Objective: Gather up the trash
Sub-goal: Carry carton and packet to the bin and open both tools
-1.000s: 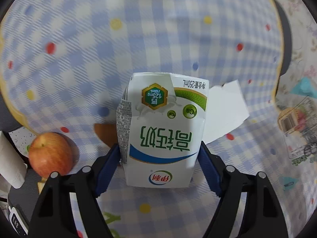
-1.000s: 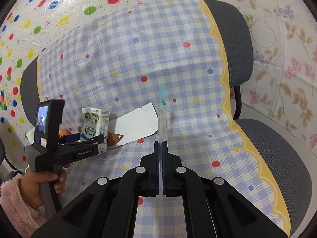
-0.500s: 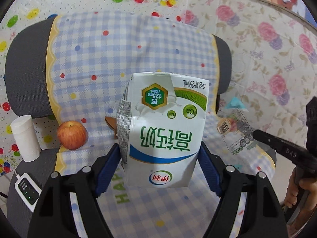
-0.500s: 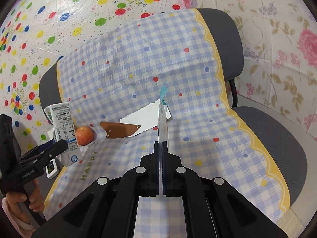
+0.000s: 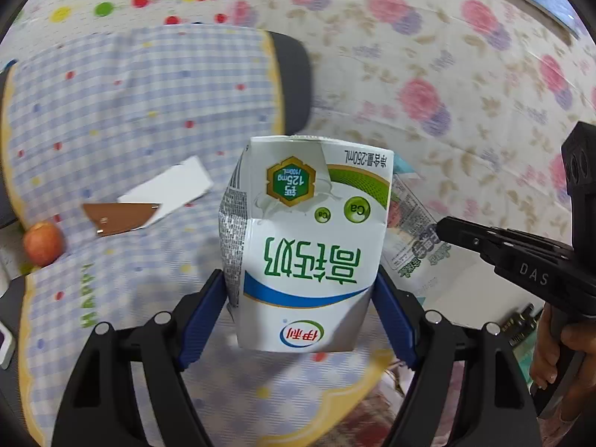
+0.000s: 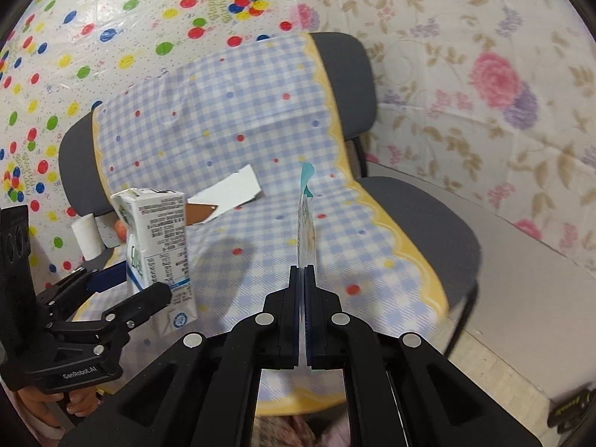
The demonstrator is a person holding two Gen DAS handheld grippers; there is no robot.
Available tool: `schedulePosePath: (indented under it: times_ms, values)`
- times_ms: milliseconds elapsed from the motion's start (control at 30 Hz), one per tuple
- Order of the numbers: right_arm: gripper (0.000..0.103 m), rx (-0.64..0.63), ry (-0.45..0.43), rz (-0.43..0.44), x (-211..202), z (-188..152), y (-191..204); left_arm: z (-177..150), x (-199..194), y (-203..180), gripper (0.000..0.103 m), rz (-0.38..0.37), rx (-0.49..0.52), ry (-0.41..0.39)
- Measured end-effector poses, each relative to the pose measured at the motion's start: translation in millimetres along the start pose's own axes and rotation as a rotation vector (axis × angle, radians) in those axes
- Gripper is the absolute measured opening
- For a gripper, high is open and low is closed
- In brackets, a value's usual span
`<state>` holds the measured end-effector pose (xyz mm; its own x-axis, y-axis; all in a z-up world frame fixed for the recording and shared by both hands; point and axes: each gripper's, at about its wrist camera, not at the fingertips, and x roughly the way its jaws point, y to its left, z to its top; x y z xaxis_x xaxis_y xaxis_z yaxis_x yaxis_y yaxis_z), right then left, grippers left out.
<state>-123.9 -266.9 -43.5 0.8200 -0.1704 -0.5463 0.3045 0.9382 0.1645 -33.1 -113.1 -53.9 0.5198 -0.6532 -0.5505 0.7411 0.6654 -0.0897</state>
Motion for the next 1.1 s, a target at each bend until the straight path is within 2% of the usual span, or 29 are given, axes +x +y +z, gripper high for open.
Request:
schedulePosePath:
  times_ms: [333, 600, 900, 1033, 1100]
  values:
    - [0.003, 0.070, 0.015, -0.156, -58, -41, -46, -21, 9, -78, 0.076, -0.140, 0.104, 0.030]
    - [0.003, 0.142, 0.072, -0.250, -83, -87, -80, -48, 26, -118, 0.076, -0.223, 0.153, 0.113]
    - [0.003, 0.187, 0.088, -0.261, -94, -110, -94, -60, 37, -153, 0.076, -0.267, 0.201, 0.154]
    - [0.004, 0.211, 0.097, -0.261, -90, -116, -101, -63, 45, -160, 0.077, -0.259, 0.210, 0.173]
    - [0.008, 0.216, 0.105, -0.270, -86, -120, -105, -64, 48, -159, 0.082, -0.260, 0.201, 0.183]
